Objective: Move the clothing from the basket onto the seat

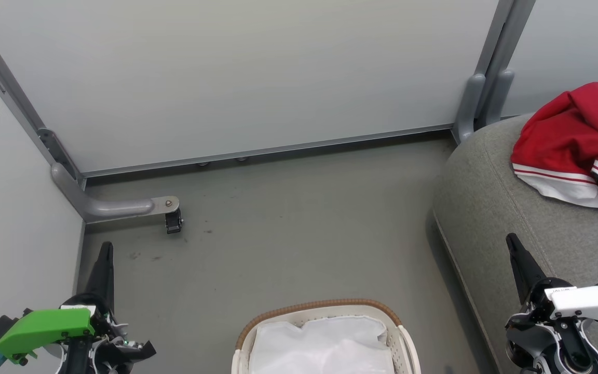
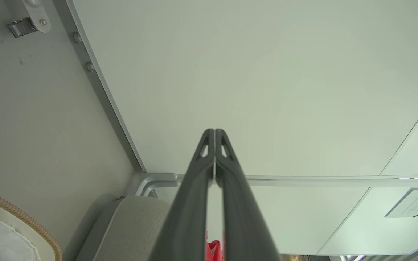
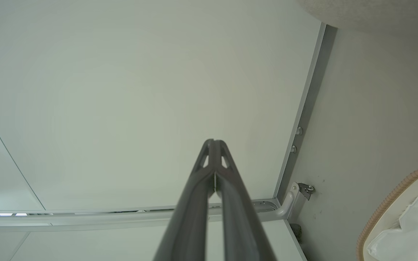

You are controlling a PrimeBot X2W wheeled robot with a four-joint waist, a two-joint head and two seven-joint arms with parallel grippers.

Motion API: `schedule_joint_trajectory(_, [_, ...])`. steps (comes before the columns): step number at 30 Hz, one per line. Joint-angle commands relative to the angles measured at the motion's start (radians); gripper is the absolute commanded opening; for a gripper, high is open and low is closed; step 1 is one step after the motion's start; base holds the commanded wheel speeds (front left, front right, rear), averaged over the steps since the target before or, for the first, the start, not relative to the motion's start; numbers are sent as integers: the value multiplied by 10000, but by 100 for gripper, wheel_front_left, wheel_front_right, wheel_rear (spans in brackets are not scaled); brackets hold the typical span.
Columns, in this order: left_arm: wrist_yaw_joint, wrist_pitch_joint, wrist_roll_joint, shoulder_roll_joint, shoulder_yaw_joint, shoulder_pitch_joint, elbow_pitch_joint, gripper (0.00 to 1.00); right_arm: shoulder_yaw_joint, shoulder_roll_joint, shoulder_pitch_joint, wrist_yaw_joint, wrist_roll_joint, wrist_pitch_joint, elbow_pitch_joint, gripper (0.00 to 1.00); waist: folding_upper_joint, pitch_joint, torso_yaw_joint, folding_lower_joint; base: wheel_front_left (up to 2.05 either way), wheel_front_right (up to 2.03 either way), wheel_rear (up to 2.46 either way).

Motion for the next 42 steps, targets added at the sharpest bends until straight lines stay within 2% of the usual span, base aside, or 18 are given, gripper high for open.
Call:
schedule_joint_trajectory(1, [-47,30,-30,40,23,-104,-13,0,-17,-60,-75,0,31,14,-43,0,0,0,1,0,0,0,0])
schedule_joint_trajectory(42, [-48,29,-31,40,21,-103,-15,0,-17,-60,-75,0,32,13,-43,0,0,0,0,0,0,0,0])
